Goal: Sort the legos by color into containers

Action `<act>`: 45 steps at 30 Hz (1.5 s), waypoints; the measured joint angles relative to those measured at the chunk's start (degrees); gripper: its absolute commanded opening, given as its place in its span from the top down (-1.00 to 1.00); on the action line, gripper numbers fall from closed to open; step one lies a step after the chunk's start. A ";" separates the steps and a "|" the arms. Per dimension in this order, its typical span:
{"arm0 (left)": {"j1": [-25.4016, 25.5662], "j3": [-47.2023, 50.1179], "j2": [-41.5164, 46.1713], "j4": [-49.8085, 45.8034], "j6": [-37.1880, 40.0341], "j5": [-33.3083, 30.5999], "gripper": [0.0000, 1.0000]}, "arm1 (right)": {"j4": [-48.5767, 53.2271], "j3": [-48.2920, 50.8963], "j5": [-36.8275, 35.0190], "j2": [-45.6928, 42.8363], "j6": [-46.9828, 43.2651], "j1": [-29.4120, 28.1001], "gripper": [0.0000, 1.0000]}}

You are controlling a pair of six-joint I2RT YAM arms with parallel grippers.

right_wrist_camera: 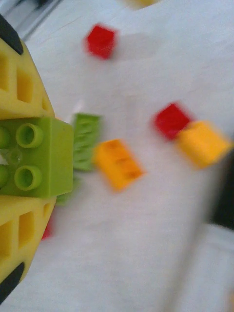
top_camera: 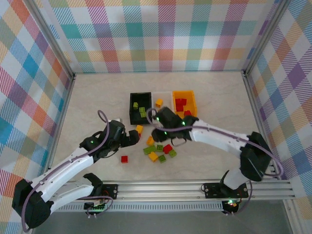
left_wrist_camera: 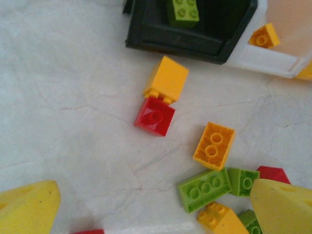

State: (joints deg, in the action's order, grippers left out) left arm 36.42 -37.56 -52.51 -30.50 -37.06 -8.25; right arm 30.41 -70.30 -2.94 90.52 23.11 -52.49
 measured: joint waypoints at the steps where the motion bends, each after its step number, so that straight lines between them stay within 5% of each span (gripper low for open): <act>1: 0.00 0.44 0.85 -0.52 -0.26 0.00 -1.00 | -0.66 -3.91 0.52 3.15 -0.85 1.18 0.52; 10: -0.26 1.18 2.34 -1.36 -1.31 0.17 -1.00 | 2.56 -36.50 0.72 31.41 -5.40 6.71 0.48; 14: -0.26 1.20 2.25 -1.36 -1.27 0.26 -1.00 | 7.65 -47.65 -1.11 39.87 -5.90 6.95 0.25; 17: -0.26 1.20 1.90 -1.38 -1.09 0.46 -1.00 | 10.21 -51.15 -1.92 42.34 -6.08 7.13 -0.03; 23: -0.37 1.20 0.85 -1.36 -0.63 1.36 -1.00 | 11.17 -51.28 -2.56 42.07 -6.05 7.13 -0.23; 28: -0.37 0.48 -1.38 -1.33 0.72 3.08 -0.98 | 8.83 -44.28 -3.32 35.95 -5.68 7.13 -0.28; 34: 1.55 -3.78 -8.39 0.07 3.02 5.70 -0.84 | 2.05 -24.68 -4.04 18.34 -3.85 7.13 -0.29; 45: 18.25 -16.68 -31.58 3.43 8.07 7.26 -0.48 | -3.56 8.59 -6.69 -10.23 0.55 8.11 -0.30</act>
State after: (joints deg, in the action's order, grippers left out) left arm 54.68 -54.24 -84.09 -27.07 -28.99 -0.99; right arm 26.85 -61.71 -9.63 80.29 23.66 -44.38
